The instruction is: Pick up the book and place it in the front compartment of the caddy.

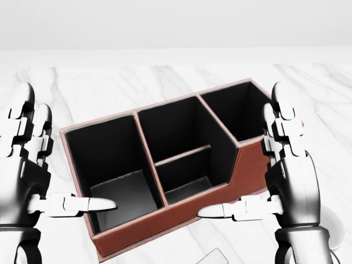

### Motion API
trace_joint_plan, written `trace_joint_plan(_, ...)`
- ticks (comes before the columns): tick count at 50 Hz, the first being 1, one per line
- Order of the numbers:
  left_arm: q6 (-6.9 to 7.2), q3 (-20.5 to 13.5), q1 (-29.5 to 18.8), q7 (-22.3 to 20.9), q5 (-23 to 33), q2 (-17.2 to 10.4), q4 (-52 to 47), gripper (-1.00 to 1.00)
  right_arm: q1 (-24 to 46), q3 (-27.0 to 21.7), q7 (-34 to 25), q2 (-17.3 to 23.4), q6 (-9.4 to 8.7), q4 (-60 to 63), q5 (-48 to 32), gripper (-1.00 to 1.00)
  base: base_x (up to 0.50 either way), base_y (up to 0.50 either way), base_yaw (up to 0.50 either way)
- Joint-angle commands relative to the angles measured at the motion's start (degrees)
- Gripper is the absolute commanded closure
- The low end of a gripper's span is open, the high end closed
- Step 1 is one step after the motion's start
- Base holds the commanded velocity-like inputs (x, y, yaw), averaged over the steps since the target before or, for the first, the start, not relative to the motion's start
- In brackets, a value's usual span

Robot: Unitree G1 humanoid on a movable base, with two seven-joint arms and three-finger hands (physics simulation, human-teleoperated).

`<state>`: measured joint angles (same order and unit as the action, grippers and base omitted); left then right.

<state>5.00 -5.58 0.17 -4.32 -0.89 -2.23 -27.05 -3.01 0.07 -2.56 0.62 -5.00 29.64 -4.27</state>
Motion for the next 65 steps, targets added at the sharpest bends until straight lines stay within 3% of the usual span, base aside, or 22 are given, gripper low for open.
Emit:
trace_joint_plan(1, 0.0, -0.4, -0.4, 0.0, -0.2, -0.3, 0.0, -1.0, 0.3, 0.3, 0.3, 0.1, 0.0, 0.6, -1.6, -1.0, 0.0, 0.0, 0.0)
trace_joint_plan(39, 0.0, -1.8, -1.8, -0.1, -0.6, -1.0, 0.9, -1.0, 2.8, 0.8, -5.6, 1.4, 0.0, 6.0, -12.5, -1.0, 0.0, 0.0, 0.0)
trace_joint_plan(65, 0.0, -1.7, -1.9, 0.1, -0.4, -1.0, 1.9, -1.0, -3.3, 4.2, -13.4, 1.7, 0.0, 15.0, -21.6, -1.0, 0.0, 0.0, 0.0)
